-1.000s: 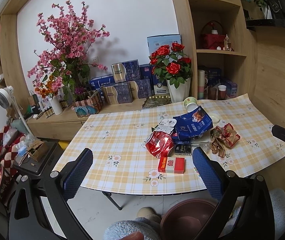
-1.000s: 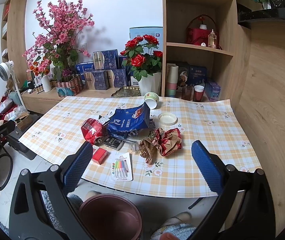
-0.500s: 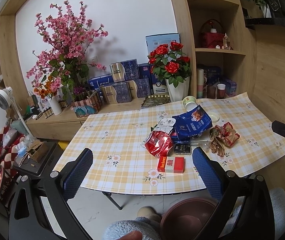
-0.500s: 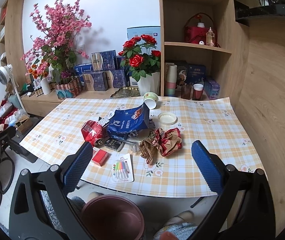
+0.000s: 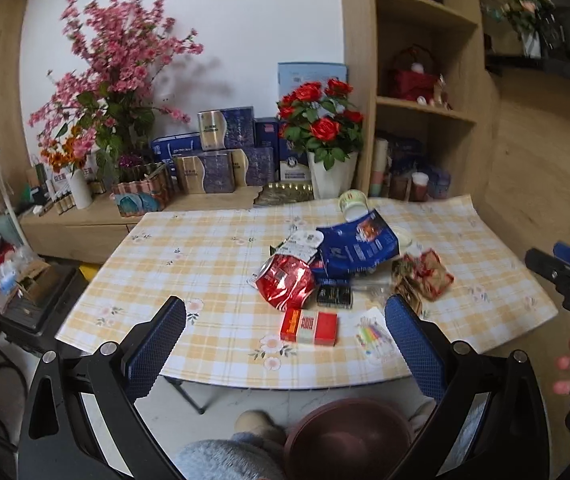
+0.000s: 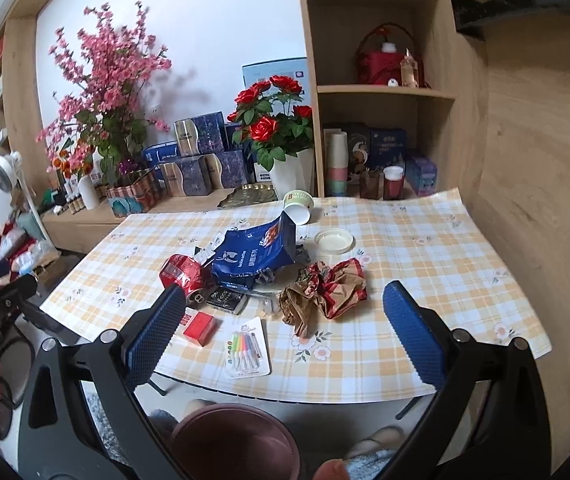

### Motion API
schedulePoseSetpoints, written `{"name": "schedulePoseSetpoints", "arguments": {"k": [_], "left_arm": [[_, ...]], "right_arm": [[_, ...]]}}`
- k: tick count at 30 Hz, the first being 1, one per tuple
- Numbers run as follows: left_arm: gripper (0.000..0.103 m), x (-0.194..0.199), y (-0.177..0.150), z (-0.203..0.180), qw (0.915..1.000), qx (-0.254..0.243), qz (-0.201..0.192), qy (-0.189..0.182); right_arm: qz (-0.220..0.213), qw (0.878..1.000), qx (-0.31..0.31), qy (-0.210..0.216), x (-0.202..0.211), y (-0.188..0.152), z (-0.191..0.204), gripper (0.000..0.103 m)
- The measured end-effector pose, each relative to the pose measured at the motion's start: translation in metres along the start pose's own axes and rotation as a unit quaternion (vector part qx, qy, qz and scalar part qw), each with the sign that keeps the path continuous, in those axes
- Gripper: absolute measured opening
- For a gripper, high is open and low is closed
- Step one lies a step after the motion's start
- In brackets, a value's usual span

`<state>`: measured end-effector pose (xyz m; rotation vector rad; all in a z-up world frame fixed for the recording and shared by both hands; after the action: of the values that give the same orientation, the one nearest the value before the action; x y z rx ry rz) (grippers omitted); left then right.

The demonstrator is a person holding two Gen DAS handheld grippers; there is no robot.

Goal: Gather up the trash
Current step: 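Grasp the brown paper bag with the right tool while the left tool reaches for the red cigarette box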

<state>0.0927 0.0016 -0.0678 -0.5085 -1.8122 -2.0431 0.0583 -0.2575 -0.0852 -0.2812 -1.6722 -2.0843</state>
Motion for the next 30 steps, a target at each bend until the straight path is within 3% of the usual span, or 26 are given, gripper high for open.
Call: {"name": "schedulePoseSetpoints", "arguments": {"k": [2, 6, 12, 15, 19, 22, 30], "left_arm": [[0.098, -0.01, -0.006, 0.001, 0.9998, 0.005, 0.014, -0.012], [0.098, -0.037, -0.021, 0.004, 0.9993, -0.008, 0.037, 0.009], [0.098, -0.064, -0.03, 0.011, 0.9996, 0.006, 0.02, 0.019], [0.098, -0.078, -0.034, 0.013, 0.9996, 0.013, 0.012, 0.022], [0.098, -0.109, -0.051, 0.008, 0.998, 0.015, 0.061, 0.009], [0.098, -0.131, -0.063, 0.012, 0.9956, 0.015, 0.085, 0.035], [0.098, -0.167, -0.062, 0.009, 0.9958, 0.022, 0.074, 0.05]], "right_arm": [[-0.002, 1.0, -0.01, 0.002, -0.005, -0.004, -0.007, 0.097], [0.006, 1.0, -0.02, -0.021, -0.02, -0.014, -0.024, 0.097], [0.007, 0.999, -0.032, -0.025, -0.04, -0.027, -0.039, 0.097], [0.036, 0.999, -0.025, -0.031, -0.058, -0.039, -0.046, 0.097], [0.089, 0.993, -0.006, -0.075, -0.088, -0.059, -0.067, 0.097], [0.089, 0.993, -0.022, -0.074, -0.102, -0.064, -0.084, 0.097], [0.066, 0.992, -0.092, -0.052, -0.165, -0.049, -0.148, 0.097]]}}
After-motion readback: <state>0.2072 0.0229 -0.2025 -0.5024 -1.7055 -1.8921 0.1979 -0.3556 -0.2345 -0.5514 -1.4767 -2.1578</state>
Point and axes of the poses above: each gripper's, at about its wrist camera, not at the fingertips, and x roughly against the way its jaws point, z to its left, y to its top, the point moved 9 cm from there along -x, roughly the way its jaws point, and after that the axes turned 13 degrees about y, right-handed, at the moved point
